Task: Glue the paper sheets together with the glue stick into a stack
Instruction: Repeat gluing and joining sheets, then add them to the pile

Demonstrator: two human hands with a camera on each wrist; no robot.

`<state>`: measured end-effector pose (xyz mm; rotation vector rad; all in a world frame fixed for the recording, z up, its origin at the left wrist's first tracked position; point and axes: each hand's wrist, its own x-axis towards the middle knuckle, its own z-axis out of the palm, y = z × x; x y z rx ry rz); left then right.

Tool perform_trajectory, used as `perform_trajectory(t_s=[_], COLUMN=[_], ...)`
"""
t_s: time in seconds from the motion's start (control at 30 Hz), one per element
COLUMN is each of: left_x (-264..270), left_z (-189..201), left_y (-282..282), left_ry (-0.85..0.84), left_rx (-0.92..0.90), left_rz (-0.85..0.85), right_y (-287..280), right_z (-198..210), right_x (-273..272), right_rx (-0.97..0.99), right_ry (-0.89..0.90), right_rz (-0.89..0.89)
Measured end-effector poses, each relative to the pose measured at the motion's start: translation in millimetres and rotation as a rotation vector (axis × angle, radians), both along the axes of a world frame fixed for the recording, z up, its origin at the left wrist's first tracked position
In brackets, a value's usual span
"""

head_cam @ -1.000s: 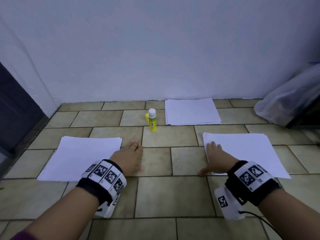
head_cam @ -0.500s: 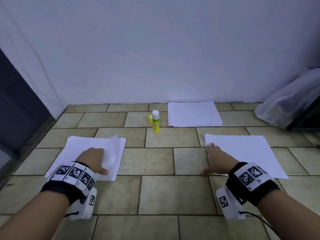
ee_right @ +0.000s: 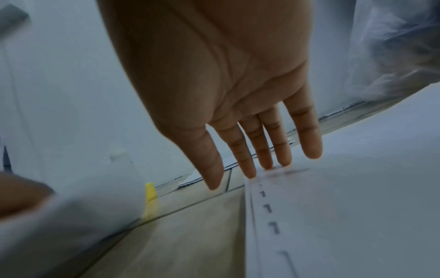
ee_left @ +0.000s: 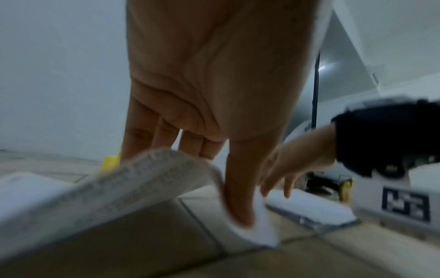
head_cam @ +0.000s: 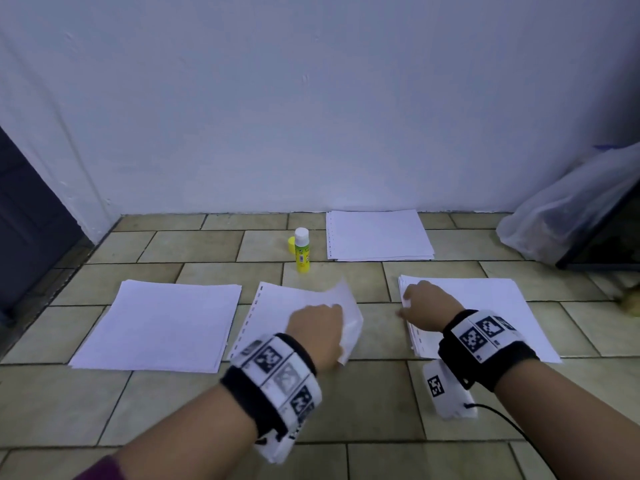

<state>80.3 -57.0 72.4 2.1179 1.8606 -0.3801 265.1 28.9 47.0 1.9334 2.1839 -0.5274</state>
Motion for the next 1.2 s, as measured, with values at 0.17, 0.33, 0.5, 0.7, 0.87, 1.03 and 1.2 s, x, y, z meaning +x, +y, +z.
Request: perform_trajectory(t_s=[0.17, 0.33, 0.5, 0.7, 0.87, 1.03, 1.2], left_x=[2, -25, -34, -30, -32, -31, -33], left_z=[-21, -36, -46, -43, -58, -43, -46], left_y=[15, 23, 29, 32, 33, 31, 32], left_ry=[-0.063, -0.045, -0.052, 0.013, -0.171, -0.009, -0.027], left_rx=[-0.103, -0.111, -0.167, -0.142, -0.104, -0.163, -0.178], left_rz=[-0.011, -0.07, -0.06, -0.027, 0.146, -0.026, -0.051], right_y=[9, 18, 40, 59, 62, 62, 63], right_z=[5, 22, 37, 21, 10, 18, 45], right_x=[-5, -27, -79, -135, -147, -134, -85], right_rx=[-0.02, 0.087, 0.047, 0.037, 0.062, 0.051, -0.149], right_ry=[-0.09, -0.036, 0.282, 0.532, 0.553, 0.63, 0.588], right_rz=[0.036, 0.102, 0.187, 0.061, 0.034, 0.033, -0.037])
